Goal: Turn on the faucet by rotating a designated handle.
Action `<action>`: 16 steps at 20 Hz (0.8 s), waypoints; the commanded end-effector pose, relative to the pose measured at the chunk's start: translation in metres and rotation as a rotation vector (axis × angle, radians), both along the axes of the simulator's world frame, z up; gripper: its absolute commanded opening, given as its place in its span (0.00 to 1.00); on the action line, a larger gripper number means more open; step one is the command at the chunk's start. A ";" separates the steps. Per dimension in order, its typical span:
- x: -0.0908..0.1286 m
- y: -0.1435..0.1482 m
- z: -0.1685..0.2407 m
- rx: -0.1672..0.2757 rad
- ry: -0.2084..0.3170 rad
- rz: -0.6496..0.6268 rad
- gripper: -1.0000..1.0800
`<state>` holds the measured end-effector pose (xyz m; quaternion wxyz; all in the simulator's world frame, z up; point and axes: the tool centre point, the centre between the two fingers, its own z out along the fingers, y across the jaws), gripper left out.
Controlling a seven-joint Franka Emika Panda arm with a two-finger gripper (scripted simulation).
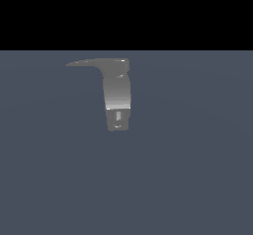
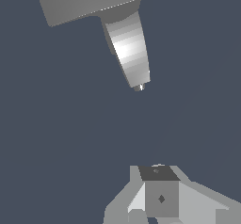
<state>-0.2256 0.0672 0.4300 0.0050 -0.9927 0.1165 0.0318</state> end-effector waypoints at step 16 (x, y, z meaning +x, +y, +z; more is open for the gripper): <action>0.062 0.070 -0.049 -0.008 -0.009 -0.353 0.00</action>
